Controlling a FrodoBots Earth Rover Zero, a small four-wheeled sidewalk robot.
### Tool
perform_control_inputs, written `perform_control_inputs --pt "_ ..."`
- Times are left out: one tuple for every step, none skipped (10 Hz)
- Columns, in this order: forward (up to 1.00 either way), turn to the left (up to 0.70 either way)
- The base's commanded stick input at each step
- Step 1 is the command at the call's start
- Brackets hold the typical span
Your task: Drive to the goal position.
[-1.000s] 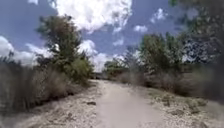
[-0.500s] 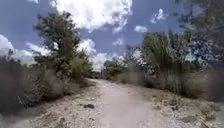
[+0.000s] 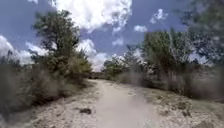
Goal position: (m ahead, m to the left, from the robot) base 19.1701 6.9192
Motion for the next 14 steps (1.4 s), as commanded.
perform_control_inputs --pt "0.45 0.0" --pt "0.45 0.0" --pt "0.45 0.0" --pt "0.45 0.0" --pt "0.45 0.0" --pt "0.45 0.0" --pt "0.45 0.0" --pt "0.45 0.0" --pt "0.45 0.0" --pt "0.45 0.0" --pt "0.45 0.0" --pt "0.45 0.0" --pt "0.45 0.0" --pt "0.45 0.0"
